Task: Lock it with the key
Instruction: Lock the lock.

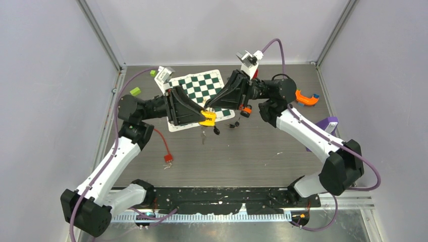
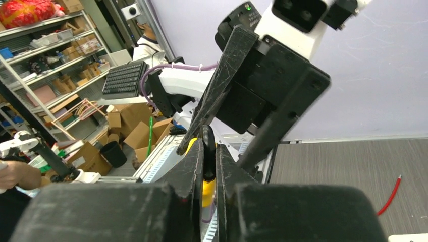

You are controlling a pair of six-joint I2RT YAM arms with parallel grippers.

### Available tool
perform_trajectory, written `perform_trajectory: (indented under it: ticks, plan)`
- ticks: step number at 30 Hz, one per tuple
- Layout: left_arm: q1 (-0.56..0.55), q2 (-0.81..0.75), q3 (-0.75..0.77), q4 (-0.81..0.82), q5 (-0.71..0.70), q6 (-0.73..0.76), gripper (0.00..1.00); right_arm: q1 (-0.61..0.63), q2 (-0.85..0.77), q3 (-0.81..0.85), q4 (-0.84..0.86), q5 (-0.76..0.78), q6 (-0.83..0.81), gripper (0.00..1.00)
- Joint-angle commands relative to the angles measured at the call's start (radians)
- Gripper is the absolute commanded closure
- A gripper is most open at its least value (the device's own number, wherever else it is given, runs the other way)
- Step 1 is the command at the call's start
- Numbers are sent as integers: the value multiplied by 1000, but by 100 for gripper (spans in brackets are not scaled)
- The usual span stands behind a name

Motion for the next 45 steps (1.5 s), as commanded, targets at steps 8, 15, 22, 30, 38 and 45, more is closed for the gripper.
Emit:
perform_trajectory:
  ticks: [8,15,22,30,38,45]
  plan:
    - [-49,-25,-99,317,-269,-74,31,91,-239,91,-661,336,-597,95]
    - [-49,-103,-177,368,-397,90,27,94,-265,126,-803,480,-568,95]
    - [-88,-159,-212,284,-535,427,7,116,-257,131,-834,583,-495,95]
    - [-176,-133,-262,296,-689,632,0,137,-263,86,-692,619,-365,95]
    - [-227,-75,-312,535,-777,618,24,151,-260,70,-649,660,-302,95]
    - [-260,-60,-359,678,-827,618,31,152,-271,33,-655,713,-288,95]
